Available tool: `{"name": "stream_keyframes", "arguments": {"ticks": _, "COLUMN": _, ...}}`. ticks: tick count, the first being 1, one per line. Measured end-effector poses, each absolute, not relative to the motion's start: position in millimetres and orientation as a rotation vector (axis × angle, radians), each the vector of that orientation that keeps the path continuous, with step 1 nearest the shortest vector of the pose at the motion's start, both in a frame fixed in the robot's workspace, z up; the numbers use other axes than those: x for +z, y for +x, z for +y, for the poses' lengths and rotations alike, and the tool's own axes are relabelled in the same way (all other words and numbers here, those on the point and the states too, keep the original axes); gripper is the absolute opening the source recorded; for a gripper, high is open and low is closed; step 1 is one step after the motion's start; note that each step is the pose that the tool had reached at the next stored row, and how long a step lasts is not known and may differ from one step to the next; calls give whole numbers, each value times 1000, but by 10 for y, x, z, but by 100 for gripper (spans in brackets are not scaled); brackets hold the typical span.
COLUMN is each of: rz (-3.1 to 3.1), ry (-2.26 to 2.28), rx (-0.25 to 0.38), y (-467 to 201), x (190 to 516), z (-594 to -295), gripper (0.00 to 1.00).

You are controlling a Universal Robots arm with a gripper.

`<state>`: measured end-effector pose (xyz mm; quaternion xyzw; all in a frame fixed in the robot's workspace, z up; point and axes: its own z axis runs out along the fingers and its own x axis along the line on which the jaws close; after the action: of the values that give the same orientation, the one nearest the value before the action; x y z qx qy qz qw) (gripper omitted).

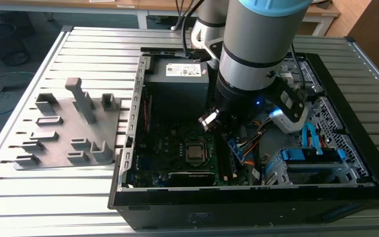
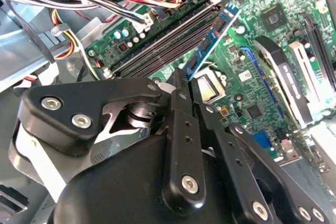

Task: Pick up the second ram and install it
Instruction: 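Insert the second ram into the second slot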

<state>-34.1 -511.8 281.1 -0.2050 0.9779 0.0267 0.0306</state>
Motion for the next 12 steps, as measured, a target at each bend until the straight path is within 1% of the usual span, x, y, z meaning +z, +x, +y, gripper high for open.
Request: {"name": "stream_keyframes", "arguments": {"ticks": 12, "rz": 3058, "ry": -314, "rx": 72, "y": -341, "x": 2797, "z": -5118, "gripper": 14}}
